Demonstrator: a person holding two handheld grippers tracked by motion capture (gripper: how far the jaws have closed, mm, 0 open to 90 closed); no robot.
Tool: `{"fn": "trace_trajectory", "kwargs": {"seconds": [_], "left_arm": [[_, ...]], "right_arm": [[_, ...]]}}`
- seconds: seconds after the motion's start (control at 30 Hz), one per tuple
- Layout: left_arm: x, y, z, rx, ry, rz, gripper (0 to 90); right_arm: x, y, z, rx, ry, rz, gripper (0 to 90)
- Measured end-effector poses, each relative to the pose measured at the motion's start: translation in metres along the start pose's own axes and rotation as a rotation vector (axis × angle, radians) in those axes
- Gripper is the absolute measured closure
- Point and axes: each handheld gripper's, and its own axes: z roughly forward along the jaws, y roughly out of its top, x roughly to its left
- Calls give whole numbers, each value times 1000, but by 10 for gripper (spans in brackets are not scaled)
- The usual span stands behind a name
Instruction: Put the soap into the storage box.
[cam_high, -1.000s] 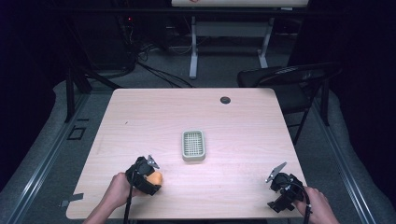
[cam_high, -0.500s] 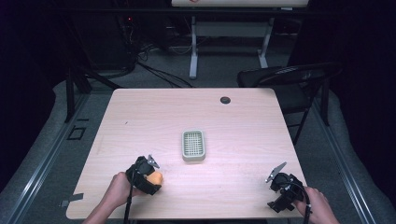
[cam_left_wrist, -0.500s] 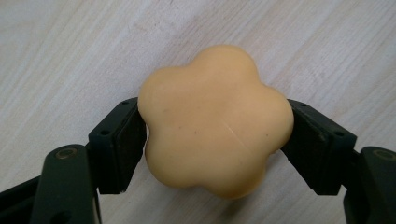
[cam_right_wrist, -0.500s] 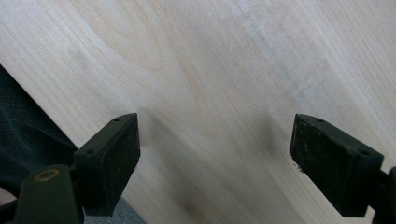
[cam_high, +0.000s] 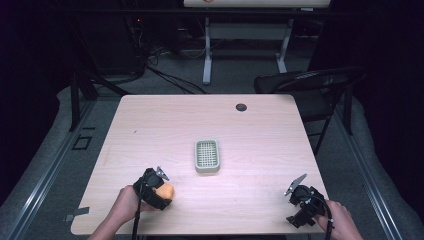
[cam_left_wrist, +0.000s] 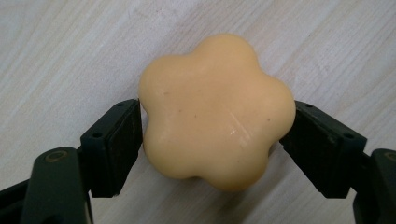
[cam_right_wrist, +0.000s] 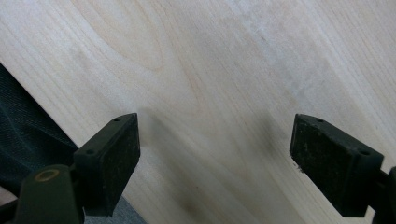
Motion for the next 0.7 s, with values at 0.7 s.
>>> {"fn": "trace_trajectory", "kwargs": {"seconds": [0.7], "left_arm": [[-5,4,-9,-26,3,38,282]], "right_arm": [[0,0,0,-1,0,0,157]]}}
